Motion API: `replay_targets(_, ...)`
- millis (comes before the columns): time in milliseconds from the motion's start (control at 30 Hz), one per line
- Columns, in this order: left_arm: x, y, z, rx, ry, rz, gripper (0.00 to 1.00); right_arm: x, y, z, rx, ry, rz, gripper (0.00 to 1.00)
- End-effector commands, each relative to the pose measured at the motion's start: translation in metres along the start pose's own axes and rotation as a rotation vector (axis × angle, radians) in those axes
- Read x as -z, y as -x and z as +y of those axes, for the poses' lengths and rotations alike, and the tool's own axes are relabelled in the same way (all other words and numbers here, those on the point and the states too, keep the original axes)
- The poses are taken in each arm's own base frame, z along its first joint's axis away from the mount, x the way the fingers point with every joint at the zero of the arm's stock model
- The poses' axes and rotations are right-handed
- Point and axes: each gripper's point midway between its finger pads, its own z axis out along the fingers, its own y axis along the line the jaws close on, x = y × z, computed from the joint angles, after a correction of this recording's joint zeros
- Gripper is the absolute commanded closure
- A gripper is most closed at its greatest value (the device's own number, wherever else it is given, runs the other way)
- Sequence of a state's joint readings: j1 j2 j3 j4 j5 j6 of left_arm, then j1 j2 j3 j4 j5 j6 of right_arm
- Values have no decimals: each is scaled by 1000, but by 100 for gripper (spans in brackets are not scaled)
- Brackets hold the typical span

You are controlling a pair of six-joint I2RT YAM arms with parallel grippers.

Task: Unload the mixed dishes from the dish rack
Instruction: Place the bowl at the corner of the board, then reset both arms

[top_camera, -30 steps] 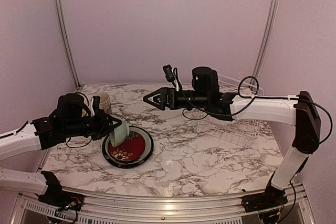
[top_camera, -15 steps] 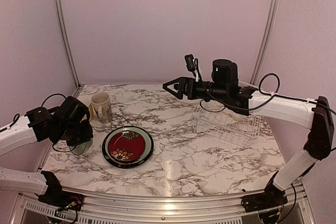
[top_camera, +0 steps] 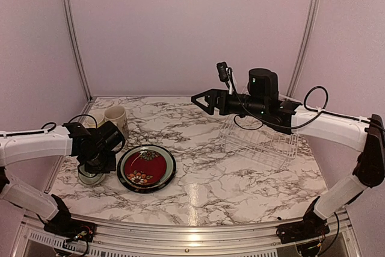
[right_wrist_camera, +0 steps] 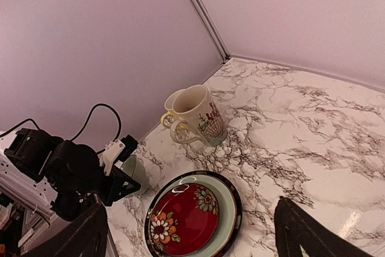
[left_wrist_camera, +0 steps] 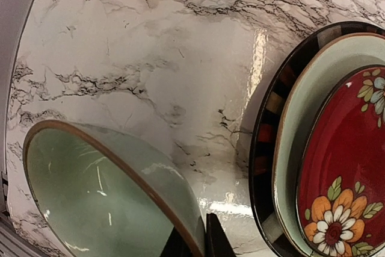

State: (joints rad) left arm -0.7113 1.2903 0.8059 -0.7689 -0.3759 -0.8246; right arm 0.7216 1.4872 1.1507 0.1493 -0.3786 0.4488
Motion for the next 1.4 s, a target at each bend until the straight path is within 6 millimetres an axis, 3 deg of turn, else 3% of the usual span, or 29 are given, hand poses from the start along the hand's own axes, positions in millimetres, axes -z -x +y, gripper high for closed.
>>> replay_targets(0, 2, 12, 1, -33, 37, -29, 100, 7, 5, 1, 17, -23, -3, 7)
replay_targets(233, -11, 5, -1, -84, 74, 14, 100, 9, 1, -2, 13, -33, -3, 8)
replay_targets(367, -14, 2, 0, -102, 83, 28, 89, 9, 0, -2, 13, -33, 3, 8)
replay_targets(467, -12, 3, -1, -90, 70, 21, 79, 9, 2, -2, 21, -38, 5, 8)
replay_targets(600, -2, 9, -6, -78, 25, -2, 58, 13, 10, -4, 53, -78, -7, 7)
replay_targets(767, 17, 19, -21, -73, -85, -30, 36, 32, 22, -19, 104, -212, -43, 2)
replay_targets(1000, 63, 45, -27, -25, -227, -151, 13, 76, 36, -52, 195, -486, -100, 2)
replay_targets(1133, 97, 66, -19, 15, -287, -280, 1, 118, 50, -67, 229, -658, -154, 1)
replay_targets(1267, 147, 96, -13, 67, -398, -464, 1, 164, 57, -80, 232, -792, -225, 2)
replay_targets(1367, 199, 121, -9, 103, -528, -659, 1, 199, 67, -80, 228, -859, -295, 1)
